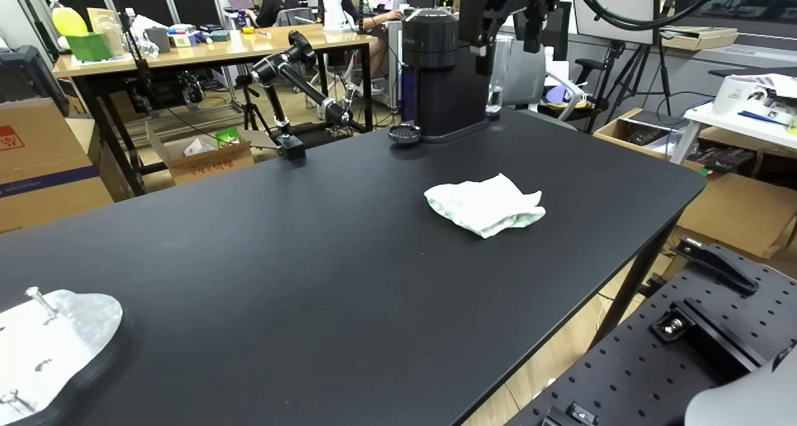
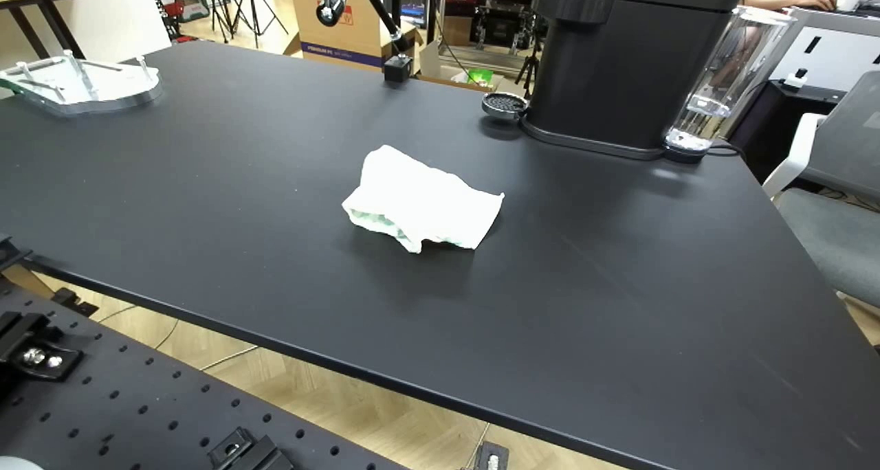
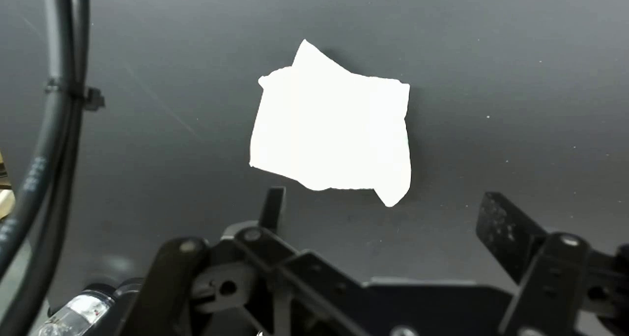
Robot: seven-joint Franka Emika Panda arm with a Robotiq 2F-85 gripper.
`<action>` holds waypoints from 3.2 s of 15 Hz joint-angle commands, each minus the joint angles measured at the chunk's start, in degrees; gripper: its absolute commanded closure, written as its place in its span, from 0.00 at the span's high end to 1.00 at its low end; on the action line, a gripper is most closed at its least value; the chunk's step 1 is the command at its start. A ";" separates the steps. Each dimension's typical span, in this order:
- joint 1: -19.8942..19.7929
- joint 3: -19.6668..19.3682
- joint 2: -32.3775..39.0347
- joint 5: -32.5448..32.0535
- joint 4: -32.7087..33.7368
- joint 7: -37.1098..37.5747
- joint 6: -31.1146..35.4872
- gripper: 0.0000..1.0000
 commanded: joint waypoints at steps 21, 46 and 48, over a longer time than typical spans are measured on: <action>-7.76 -7.21 30.40 -4.03 -6.07 -9.31 33.11 1.00; -8.48 -2.12 31.10 11.32 -2.67 -21.51 35.67 0.00; -7.64 -2.54 27.96 12.64 -2.45 -18.91 33.85 0.00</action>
